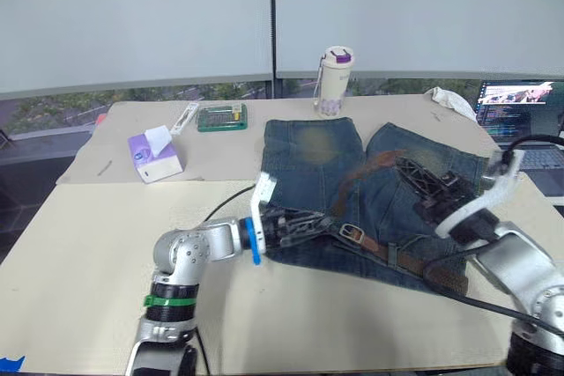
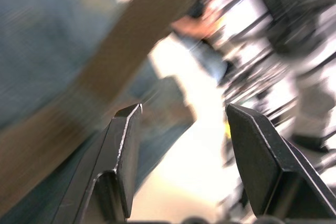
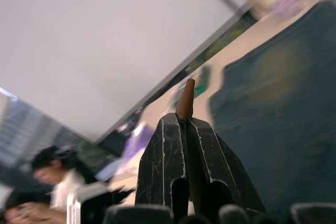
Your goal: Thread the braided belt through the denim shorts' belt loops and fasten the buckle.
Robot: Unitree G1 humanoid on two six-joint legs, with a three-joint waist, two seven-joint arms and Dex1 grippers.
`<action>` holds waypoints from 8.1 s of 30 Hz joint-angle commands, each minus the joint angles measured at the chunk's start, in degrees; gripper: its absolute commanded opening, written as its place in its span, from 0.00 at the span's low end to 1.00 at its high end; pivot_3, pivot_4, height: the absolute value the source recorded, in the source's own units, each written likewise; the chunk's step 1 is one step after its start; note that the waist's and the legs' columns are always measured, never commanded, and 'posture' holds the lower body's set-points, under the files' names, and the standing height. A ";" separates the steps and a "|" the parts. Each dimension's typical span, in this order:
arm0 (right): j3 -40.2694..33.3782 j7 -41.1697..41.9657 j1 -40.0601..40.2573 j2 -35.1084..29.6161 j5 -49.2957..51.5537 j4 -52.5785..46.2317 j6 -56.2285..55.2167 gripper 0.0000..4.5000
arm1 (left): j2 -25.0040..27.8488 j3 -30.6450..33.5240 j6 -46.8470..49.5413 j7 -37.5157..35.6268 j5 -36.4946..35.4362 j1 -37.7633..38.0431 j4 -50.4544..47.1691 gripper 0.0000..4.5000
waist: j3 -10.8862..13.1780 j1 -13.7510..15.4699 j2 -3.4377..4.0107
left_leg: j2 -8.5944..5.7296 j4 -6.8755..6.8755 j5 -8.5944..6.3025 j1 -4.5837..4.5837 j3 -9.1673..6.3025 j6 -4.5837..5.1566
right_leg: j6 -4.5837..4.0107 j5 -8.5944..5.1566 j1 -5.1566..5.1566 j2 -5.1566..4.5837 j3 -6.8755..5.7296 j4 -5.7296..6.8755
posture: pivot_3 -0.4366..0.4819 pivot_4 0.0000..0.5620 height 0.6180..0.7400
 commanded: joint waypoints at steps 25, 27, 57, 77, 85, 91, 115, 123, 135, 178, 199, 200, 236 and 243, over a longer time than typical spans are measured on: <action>7.60 0.70 -1.32 -1.51 0.04 -0.55 -9.43 0.00 | 3.67 -21.34 -64.59 2.93 40.08 2.22 2.22 0.61 | -0.04 0.12 0.12 | -0.01 -0.06 0.02 0.05 0.09 0.05 | -0.02 -0.01 0.06 0.04 0.07 -0.10 | 0.48 0.27 1.00; 7.87 0.66 -1.39 -1.63 -0.07 -0.67 -9.48 0.00 | 1.47 -20.50 -68.56 5.47 41.76 1.27 7.01 0.61 | -0.02 0.14 0.09 | 0.00 -0.06 0.02 0.03 0.09 0.06 | -0.02 -0.01 0.04 0.04 0.07 -0.09 | 0.48 0.27 1.00; 31.95 27.79 11.49 -20.94 -65.32 0.42 -17.54 0.69 | 0.40 -11.26 -62.26 4.68 33.14 -1.10 13.15 0.00 | 0.11 -0.37 -0.13 | -0.09 0.02 0.07 0.10 0.07 0.02 | 0.18 -0.11 0.03 0.15 -0.08 0.02 | 0.48 0.27 1.00; 29.80 37.19 14.22 -13.12 -77.04 3.43 -13.90 0.69 | -2.27 -0.98 -52.34 15.92 26.32 -2.56 14.91 0.00 | 0.12 -0.03 -0.17 | -0.13 0.07 0.12 0.11 0.02 -0.08 | 0.14 -0.08 0.04 0.07 -0.02 0.07 | 0.48 0.27 1.00; 28.49 36.45 12.60 -10.34 -80.22 5.38 -11.19 0.69 | -1.87 -2.53 -51.92 14.09 26.30 -1.73 14.17 0.00 | 0.10 0.01 -0.15 | -0.16 0.08 0.12 0.12 0.01 -0.08 | 0.14 -0.08 0.05 0.05 -0.02 0.07 | 0.48 0.27 1.00; 24.97 38.08 14.79 -8.61 -79.03 2.69 -11.14 0.29 | 0.05 -6.53 -53.81 10.29 29.17 0.29 13.55 0.00 | 0.03 0.11 -0.03 | -0.17 0.08 0.11 0.12 0.02 -0.07 | 0.13 -0.08 0.05 0.04 -0.01 0.08 | 0.48 0.27 1.00; 16.42 40.23 16.48 1.07 -71.28 -0.35 -10.07 0.02 | 9.68 -23.24 -64.66 -3.05 46.23 6.10 16.35 0.00 | -0.10 -0.04 0.19 | -0.16 0.03 0.04 0.14 0.01 0.05 | 0.12 -0.07 0.03 0.03 0.02 0.10 | 0.48 0.27 1.00; 15.40 37.81 14.79 5.81 -68.69 -1.49 -8.40 0.02 | 8.78 -27.04 -61.32 -9.44 45.28 4.28 16.09 0.00 | -0.16 -0.01 0.30 | -0.17 0.03 0.04 0.13 0.00 0.06 | 0.12 -0.07 0.03 0.02 0.01 0.11 | 0.48 0.27 1.00; 16.92 36.69 14.87 6.50 -70.00 -1.27 -9.20 0.02 | 4.74 -24.23 -59.72 -4.08 46.00 2.33 18.47 0.00 | -0.18 -0.06 0.32 | -0.21 0.05 0.03 0.14 0.00 0.07 | 0.12 -0.07 0.03 0.01 0.01 0.11 | 0.48 0.27 1.00; 34.95 42.88 13.54 -5.69 -102.03 6.40 -30.73 0.02 | 0.85 -26.63 -72.22 0.02 52.79 -0.23 23.21 0.00 | -0.14 -0.14 0.24 | -0.36 0.07 0.07 0.19 0.00 0.01 | 0.13 -0.08 0.03 0.02 0.01 0.14 | 0.48 0.27 1.00; 5.71 24.01 10.55 23.38 -54.35 -7.30 1.33 0.94 | 3.23 -28.79 -84.82 4.76 60.63 -0.30 27.52 0.00 | -0.23 0.03 0.40 | -0.32 0.04 0.03 0.16 -0.12 0.07 | 0.11 -0.07 -0.02 -0.05 0.08 0.21 | 0.48 0.27 1.00; 5.01 22.57 9.85 24.26 -52.32 -7.16 1.85 0.94 | 3.29 -28.86 -85.23 4.77 60.85 -0.17 27.64 0.00 | -0.24 0.01 0.40 | -0.35 0.03 0.03 0.16 -0.12 0.07 | 0.11 -0.07 -0.02 -0.05 0.08 0.21 | 0.48 0.27 1.00; -6.69 10.74 6.93 -5.78 -19.33 -6.79 2.47 0.00 | 6.36 -25.24 -82.46 -3.59 50.22 5.12 18.74 0.82 | -0.19 -0.41 0.34 | -0.37 0.07 0.02 0.13 0.01 0.23 | 0.16 -0.09 0.08 -0.03 0.06 0.21 | 0.48 0.27 1.00; 4.63 -1.73 -7.28 1.05 -16.85 -5.36 -0.82 0.00 | 0.11 -24.00 -78.53 1.99 50.27 0.17 15.10 0.82 | -0.20 0.10 0.35 | -0.38 0.17 0.03 0.04 -0.01 0.22 | 0.15 -0.09 0.07 -0.05 0.07 0.19 | 0.48 0.27 1.00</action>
